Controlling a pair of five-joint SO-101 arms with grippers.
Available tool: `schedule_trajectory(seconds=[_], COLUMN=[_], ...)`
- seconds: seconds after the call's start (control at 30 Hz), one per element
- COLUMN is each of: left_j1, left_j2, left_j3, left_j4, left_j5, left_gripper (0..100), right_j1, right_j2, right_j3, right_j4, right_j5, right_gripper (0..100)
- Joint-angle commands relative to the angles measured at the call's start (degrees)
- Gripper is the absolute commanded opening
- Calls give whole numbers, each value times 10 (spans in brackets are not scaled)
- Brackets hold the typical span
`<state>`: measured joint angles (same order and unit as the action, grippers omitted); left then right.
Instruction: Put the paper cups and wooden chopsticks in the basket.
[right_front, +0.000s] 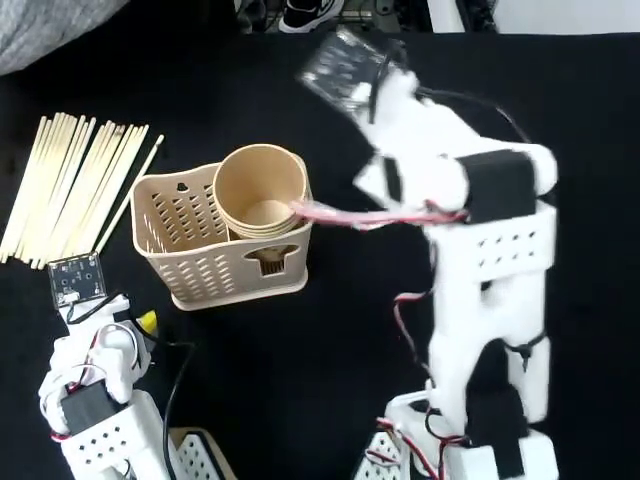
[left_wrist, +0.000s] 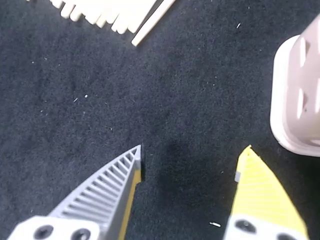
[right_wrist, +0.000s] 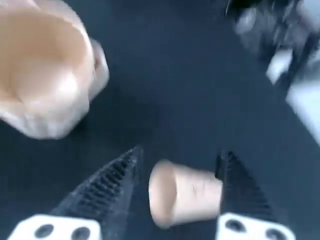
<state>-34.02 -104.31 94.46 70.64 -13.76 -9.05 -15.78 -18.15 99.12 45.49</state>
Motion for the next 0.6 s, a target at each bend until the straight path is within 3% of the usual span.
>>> schedule_trajectory(seconds=[0.0,0.17,0.27,0.43,0.57], left_j1=[7,7,7,7,7], left_j2=[-2,-2,-2,-2,-2], left_j3=[-2,-2,-2,-2,-2], left_j4=[-10,-10,-10,-10,-10], left_j5=[-4,-4,-4,-4,-4], left_gripper=[295,295,295,295,295], right_j1=[97,195,237,255,255], right_j2=[-42,-99,-130,-160,-162], right_j3=[127,324,466,662,750], right_j4=[-3,-145,-280,-523,-644], right_j5=[135,253,382,379,370], right_gripper=[241,243,243,242,240])
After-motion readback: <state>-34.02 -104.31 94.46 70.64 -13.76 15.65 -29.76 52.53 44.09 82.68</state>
